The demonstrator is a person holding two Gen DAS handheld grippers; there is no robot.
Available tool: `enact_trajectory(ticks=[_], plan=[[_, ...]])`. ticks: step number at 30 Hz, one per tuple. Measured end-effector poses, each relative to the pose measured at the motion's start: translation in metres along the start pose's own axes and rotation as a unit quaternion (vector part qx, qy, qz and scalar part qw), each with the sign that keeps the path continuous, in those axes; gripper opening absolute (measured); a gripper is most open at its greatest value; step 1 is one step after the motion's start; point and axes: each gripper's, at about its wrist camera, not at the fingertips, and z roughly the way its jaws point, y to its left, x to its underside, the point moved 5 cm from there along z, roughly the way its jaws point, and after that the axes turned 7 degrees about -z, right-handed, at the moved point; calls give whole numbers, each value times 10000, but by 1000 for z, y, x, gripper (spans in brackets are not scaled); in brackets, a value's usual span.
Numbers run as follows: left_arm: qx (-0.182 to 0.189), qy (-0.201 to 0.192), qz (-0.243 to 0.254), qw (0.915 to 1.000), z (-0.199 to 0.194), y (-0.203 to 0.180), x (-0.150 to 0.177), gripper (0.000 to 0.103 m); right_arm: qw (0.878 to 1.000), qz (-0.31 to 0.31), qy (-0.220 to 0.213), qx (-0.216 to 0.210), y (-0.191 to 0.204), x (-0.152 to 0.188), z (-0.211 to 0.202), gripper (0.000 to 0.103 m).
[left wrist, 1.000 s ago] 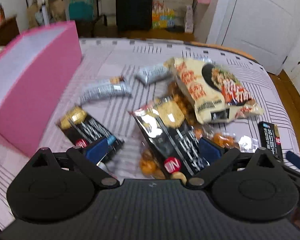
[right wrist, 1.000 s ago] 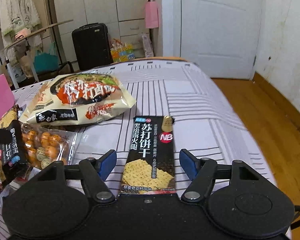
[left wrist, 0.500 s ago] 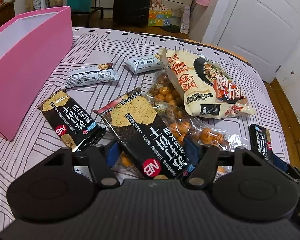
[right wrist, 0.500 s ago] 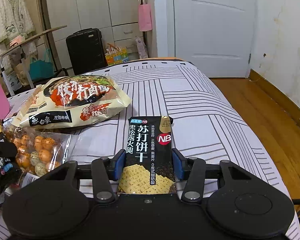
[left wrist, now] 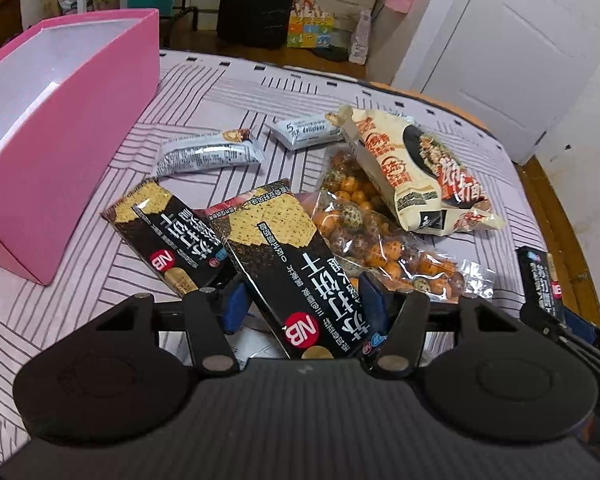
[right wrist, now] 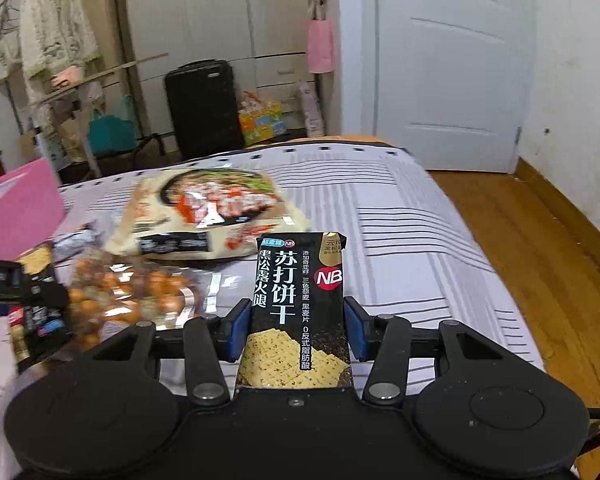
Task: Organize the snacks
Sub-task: 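Carry both black cracker packs over the pink box and open both grippers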
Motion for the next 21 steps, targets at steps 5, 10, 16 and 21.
enact_trajectory(ticks=[5,10,16,21], plan=[[117,-42,44,9999,-17,10,1,56,9991,-140,92,-382,22,0,-14,54],[247,205,-149,9994,-30,29,4,56,9954,-378,281,-833,49,0,-25,54],[197,334,-109,9992,-54,48,3,56,9877,-644,596,-1293,85,-4,-40,54],[198,451,-252,9985,-80,73,3,56,9797,-862,736,-1652,112,-11,-54,54]])
